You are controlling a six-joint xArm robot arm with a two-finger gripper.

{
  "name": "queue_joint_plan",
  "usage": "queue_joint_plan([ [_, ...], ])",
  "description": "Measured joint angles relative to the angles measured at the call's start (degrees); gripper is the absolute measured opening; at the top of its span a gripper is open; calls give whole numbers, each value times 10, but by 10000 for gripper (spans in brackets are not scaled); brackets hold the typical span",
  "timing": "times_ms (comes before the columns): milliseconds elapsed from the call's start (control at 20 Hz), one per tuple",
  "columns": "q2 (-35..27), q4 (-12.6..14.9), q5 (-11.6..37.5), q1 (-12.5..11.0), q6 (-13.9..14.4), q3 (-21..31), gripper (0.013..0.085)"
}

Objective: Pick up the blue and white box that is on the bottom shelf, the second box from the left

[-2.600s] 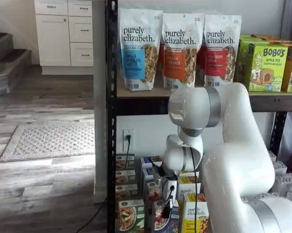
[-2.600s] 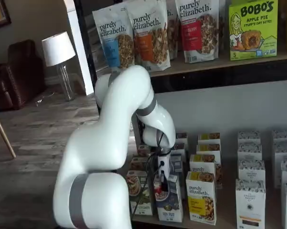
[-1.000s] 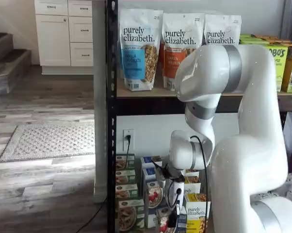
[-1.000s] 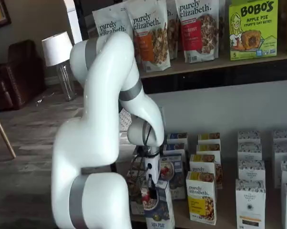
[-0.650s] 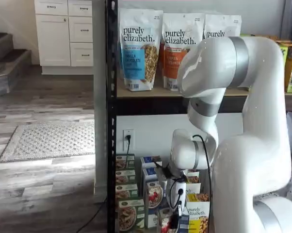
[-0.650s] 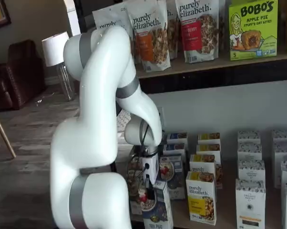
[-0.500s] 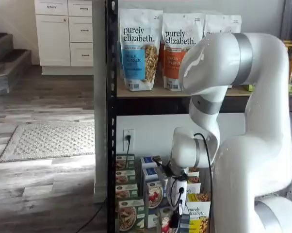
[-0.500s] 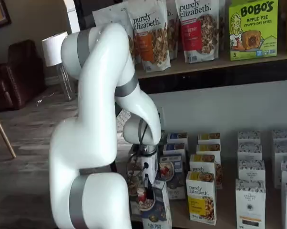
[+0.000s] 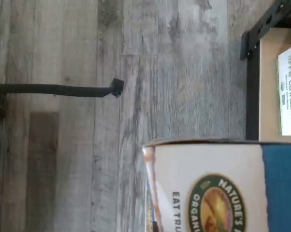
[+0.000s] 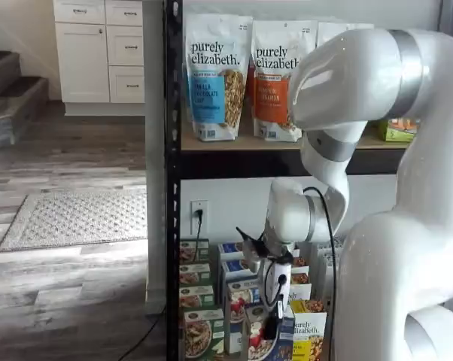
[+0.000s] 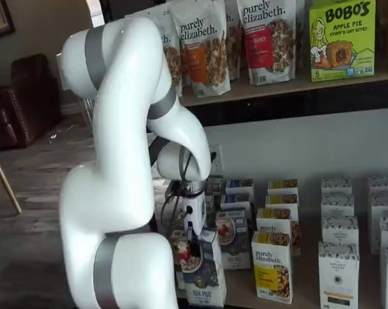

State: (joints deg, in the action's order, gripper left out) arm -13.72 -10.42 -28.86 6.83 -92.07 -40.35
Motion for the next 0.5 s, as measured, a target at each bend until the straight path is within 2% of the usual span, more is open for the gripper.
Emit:
queue_joint_plan([
  [200, 43, 19, -23, 2, 21, 15, 450],
  [500, 91, 23, -70, 3, 29, 21, 450],
])
